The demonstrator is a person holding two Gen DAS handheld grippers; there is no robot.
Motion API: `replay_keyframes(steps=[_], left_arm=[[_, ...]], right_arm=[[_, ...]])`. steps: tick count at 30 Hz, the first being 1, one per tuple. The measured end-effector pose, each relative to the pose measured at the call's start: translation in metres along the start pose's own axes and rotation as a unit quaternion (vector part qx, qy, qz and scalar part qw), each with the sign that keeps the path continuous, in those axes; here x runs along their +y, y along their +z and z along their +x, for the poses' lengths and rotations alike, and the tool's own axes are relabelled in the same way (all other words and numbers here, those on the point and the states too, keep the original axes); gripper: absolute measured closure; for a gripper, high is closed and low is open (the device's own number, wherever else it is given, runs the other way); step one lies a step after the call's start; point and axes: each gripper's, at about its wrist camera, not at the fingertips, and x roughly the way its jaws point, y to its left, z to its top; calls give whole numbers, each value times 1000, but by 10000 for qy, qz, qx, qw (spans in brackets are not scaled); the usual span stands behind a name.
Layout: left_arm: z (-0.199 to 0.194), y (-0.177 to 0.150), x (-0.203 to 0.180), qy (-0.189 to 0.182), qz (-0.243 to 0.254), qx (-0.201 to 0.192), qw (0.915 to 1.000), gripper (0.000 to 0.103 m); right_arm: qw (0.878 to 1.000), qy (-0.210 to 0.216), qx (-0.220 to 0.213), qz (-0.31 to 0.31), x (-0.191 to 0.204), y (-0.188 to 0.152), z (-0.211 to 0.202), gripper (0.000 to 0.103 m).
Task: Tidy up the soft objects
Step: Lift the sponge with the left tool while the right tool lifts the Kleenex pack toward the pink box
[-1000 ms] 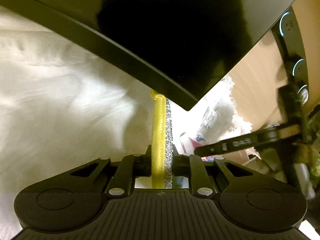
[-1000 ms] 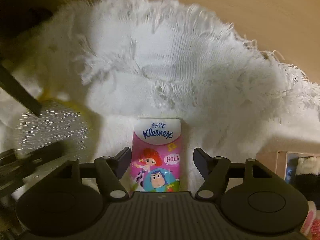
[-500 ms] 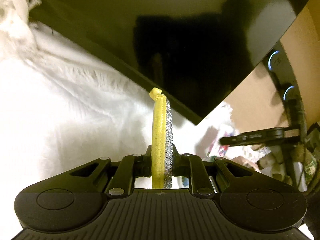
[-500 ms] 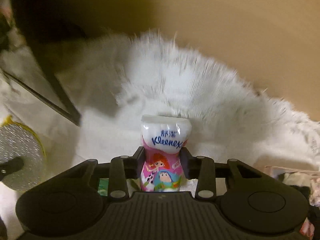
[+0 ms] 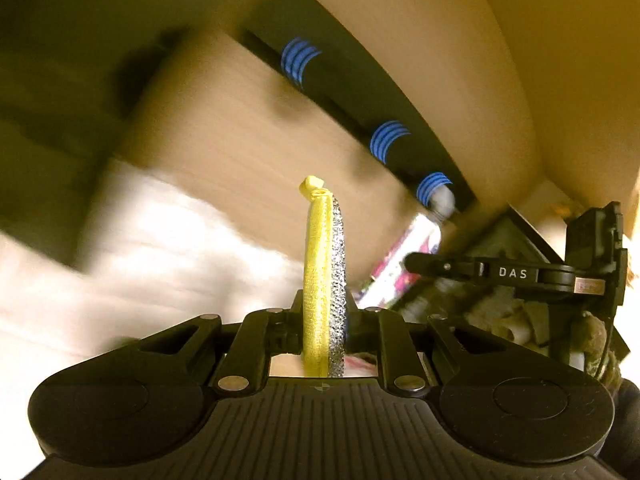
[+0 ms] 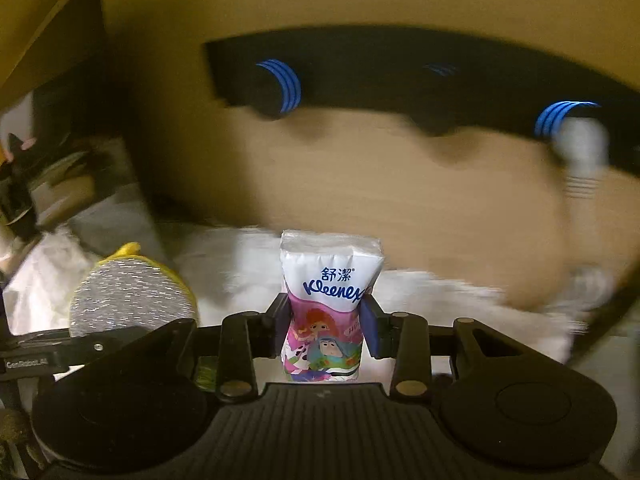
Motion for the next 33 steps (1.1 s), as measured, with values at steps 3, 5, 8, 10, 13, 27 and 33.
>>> replay_keyframes(steps=[3,5,8,10,13,27,33], left_arm=[[50,-12,-28,-319,-32,218,9992,85],[85,-23,-39,-547,-305,361,9974,85],[143,-42,-46,-740,-599,696,9930,85],[170,-60,-51,-437,-449,1003,9930,84],[203,-82,-50,217,-174,1457,9889,83],[186,-76,-55,234,167,1499,9883,81],[167,-62,-54,53,-153,1462,9891,85]], right_arm=[[9992,-406,-43,4,-42,-11,-23,66],[9980,-615,-16,159,-71,-20,-30,66],[9961,-671,180,551,-109,-33,-24,66],[9923,-761,377,898,-130,-43,-9,66],[9850,-901,646,1326,-150,-61,19,66],[9771,-847,1096,1613,-162,-103,106,72],[9749,-631,930,1922,-166,-99,87,70]])
